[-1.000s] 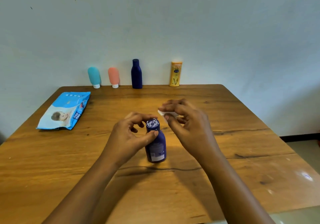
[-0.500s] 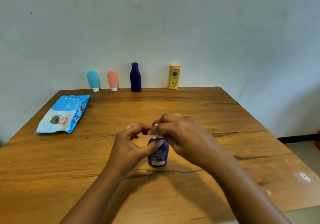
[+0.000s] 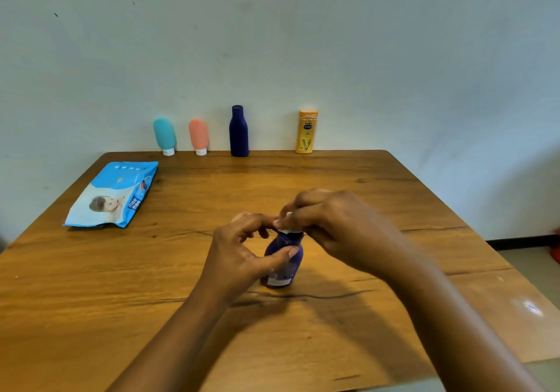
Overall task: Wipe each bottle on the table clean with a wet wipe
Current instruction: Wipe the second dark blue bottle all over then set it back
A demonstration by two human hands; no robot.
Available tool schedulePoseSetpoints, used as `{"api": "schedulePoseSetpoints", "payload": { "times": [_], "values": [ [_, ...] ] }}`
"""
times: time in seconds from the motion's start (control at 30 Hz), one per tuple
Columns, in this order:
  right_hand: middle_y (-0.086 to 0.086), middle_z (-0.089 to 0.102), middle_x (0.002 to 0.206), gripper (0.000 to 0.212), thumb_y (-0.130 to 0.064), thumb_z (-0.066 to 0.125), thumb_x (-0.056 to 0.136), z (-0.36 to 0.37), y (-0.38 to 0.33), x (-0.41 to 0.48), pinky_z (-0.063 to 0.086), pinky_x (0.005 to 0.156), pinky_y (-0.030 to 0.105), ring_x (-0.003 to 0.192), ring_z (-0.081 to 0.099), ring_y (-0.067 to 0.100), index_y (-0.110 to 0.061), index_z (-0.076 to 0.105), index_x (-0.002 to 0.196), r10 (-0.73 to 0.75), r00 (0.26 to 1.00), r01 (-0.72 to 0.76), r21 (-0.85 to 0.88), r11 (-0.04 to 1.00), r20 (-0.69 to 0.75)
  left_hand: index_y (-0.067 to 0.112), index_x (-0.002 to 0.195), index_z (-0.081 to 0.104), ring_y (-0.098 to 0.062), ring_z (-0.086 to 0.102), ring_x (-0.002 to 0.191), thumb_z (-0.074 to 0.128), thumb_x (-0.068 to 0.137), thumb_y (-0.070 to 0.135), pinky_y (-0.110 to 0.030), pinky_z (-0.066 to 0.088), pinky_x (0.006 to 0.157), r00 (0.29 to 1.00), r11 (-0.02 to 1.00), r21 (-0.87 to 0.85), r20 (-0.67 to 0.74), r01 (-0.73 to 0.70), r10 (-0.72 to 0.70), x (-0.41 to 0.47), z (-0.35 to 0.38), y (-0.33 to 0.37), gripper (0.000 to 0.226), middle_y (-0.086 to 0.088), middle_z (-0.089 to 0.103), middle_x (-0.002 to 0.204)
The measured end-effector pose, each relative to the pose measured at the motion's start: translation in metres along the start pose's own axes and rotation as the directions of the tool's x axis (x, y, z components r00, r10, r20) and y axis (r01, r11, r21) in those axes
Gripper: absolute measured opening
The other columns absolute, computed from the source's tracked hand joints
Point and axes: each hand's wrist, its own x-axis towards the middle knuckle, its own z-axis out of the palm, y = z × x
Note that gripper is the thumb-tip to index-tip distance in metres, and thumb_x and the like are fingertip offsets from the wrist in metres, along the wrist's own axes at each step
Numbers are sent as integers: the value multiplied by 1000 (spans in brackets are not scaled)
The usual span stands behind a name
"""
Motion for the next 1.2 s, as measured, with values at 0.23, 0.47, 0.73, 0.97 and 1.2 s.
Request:
{"api": "schedulePoseSetpoints", "payload": {
  "times": [0.23,0.47,0.73,0.97,1.2],
  "values": [
    [-7,62,115,30,-11,55,90,-17,28,-9,33,74,3,96,51,-2,-24,64,115,43,997,-45,19,999,64,36,93,65,-6,56,83,68,62,48,-11,39,68,997,997,-44,-48,59,-61,-2,2,-6,33,19,64,95],
    [4,65,108,26,-9,57,86,20,2,8,38,78,16,100,58,16,-13,65,111,-28,986,33,31,999,-164,40,91,61,-7,57,82,66,65,47,-16,43,68,998,998,-42,-37,45,-46,2,0,-10,27,19,64,91],
    [0,66,106,25,-5,60,85,9,34,-8,46,77,18,98,60,11,-16,69,106,-78,989,80,11,997,-124,35,98,64,-7,59,82,66,66,48,-16,43,68,991,994,-64,-87,92,-97,1,0,-17,34,20,66,94],
    [6,64,109,28,-12,53,85,42,22,0,53,78,31,101,59,17,-13,66,110,13,911,33,103,994,-413,32,107,61,-8,60,97,68,69,45,-22,51,77,978,964,-170,-2,204,-207,-6,16,-24,41,14,64,99],
    [16,62,116,27,-4,60,89,70,37,-3,52,84,33,110,56,26,0,63,116,-251,826,154,-226,962,-504,24,109,64,-9,64,97,72,76,25,-26,51,80,966,939,-231,11,253,-258,-3,17,-26,34,8,69,99]
  ]
}}
